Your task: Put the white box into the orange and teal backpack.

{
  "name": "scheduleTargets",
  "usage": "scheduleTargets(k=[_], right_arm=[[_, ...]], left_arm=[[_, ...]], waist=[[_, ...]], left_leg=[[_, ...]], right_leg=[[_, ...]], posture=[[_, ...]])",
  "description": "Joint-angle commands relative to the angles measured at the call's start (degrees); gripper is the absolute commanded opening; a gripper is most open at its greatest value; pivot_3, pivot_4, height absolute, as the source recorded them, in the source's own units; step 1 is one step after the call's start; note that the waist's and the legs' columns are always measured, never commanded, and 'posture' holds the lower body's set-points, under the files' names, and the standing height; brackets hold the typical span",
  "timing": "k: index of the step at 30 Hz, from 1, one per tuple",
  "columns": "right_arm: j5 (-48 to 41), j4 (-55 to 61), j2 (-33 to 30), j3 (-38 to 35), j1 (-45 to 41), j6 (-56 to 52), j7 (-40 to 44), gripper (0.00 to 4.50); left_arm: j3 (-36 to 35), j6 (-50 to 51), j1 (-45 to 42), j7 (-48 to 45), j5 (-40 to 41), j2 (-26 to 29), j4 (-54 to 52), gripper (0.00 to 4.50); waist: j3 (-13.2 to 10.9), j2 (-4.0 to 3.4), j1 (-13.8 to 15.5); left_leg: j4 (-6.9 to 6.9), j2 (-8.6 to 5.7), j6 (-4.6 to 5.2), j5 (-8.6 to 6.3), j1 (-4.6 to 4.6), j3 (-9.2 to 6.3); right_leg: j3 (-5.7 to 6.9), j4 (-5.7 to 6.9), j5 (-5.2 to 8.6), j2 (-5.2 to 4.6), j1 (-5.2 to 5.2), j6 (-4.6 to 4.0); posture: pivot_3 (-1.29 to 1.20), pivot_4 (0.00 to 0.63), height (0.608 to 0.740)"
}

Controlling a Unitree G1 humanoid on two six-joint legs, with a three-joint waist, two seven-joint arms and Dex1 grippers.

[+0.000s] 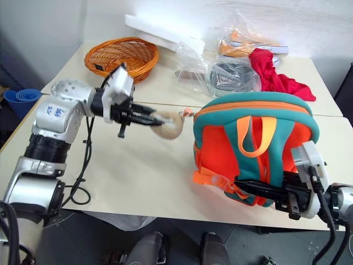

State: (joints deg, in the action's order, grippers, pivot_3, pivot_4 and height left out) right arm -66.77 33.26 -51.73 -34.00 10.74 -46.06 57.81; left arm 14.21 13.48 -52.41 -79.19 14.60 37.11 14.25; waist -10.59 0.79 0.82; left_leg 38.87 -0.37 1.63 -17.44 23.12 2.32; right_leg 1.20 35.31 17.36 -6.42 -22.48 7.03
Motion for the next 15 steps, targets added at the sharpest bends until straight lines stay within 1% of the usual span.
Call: scheduleTargets(k=[1,3,4,6,9,10,12,14,15], right_arm=[[0.60,-0.94,0.99,-0.88,-2.08,2.32,-2.08,0.00],[1.22,-1.32,1.06,-0.34,-2.31,2.55,-2.13,0.00],[1.76,-1.48,1.13,0.02,-2.29,2.75,-2.15,0.00],[2.98,-1.73,1.31,0.63,-2.37,3.21,-2.32,0.00],[4.82,-1.86,1.53,1.11,-2.48,4.20,-2.74,0.00],[5.57,-2.10,1.60,1.13,-2.56,4.49,-3.12,0.00],[7.49,-3.94,1.07,0.91,-2.81,4.27,-4.79,0.00],[9.18,-6.26,-0.37,0.03,-2.33,3.81,-4.45,0.66],[9.66,-7.21,-1.00,-0.70,-1.94,3.84,-3.47,0.96]], left_arm=[[5.70,-10.22,4.50,4.86,-8.57,-3.62,-2.24,0.31],[8.51,-16.83,4.59,14.37,-15.66,-9.36,0.30,0.31],[9.95,-20.51,4.29,18.71,-19.33,-11.75,1.98,0.31],[11.23,-23.95,4.08,22.83,-22.93,-14.70,4.02,0.31],[9.98,-22.69,4.71,23.04,-22.08,-16.47,4.40,0.31],[9.09,-20.77,5.10,22.39,-21.01,-16.33,3.92,0.31],[6.17,-15.02,6.78,19.40,-16.96,-14.26,1.86,0.31],[2.94,-8.08,8.77,15.60,-11.60,-11.75,-1.20,1.03],[1.68,-5.25,9.54,14.28,-9.48,-10.67,-2.61,1.31]], waist=[[0.00,0.01,0.08],[-0.02,0.04,0.76],[-0.02,0.04,1.08],[-0.02,0.04,1.34],[-0.02,0.03,1.19],[-0.01,0.03,1.07],[-0.01,0.03,0.73],[-0.01,0.02,0.22],[-0.01,0.02,0.03]], left_leg=[[0.01,0.00,-0.02,0.01,0.01,0.00],[0.04,0.00,0.02,0.01,0.03,-0.03],[0.10,0.00,0.23,-0.09,0.09,-0.07],[0.12,-0.05,0.32,-0.13,0.07,-0.08],[0.11,-0.06,0.33,-0.15,0.07,-0.05],[0.10,-0.06,0.31,-0.14,0.08,-0.05],[0.09,-0.06,0.21,-0.08,0.08,-0.05],[0.10,-0.05,0.19,-0.08,0.08,-0.05],[0.10,-0.04,0.19,-0.07,0.06,-0.04]], right_leg=[[0.00,-0.08,0.00,0.00,-0.01,0.00],[0.03,-0.08,-0.01,-0.03,-0.02,-0.01],[0.06,-0.04,-0.01,-0.06,-0.02,-0.01],[0.05,-0.05,-0.02,-0.11,0.01,0.00],[0.05,-0.08,-0.03,-0.10,-0.01,0.02],[0.06,-0.07,-0.03,-0.10,-0.03,0.02],[0.09,-0.06,-0.03,-0.08,-0.03,0.02],[0.10,-0.03,-0.03,-0.09,-0.02,0.02],[0.06,0.00,-0.03,-0.08,-0.03,0.02]], posture=[[0.00,0.150,0.740],[0.00,0.150,0.740],[0.00,0.150,0.740],[0.00,0.150,0.740],[0.00,0.150,0.740],[0.00,0.150,0.740],[0.00,0.150,0.740],[0.00,0.150,0.740],[0.00,0.150,0.740]])
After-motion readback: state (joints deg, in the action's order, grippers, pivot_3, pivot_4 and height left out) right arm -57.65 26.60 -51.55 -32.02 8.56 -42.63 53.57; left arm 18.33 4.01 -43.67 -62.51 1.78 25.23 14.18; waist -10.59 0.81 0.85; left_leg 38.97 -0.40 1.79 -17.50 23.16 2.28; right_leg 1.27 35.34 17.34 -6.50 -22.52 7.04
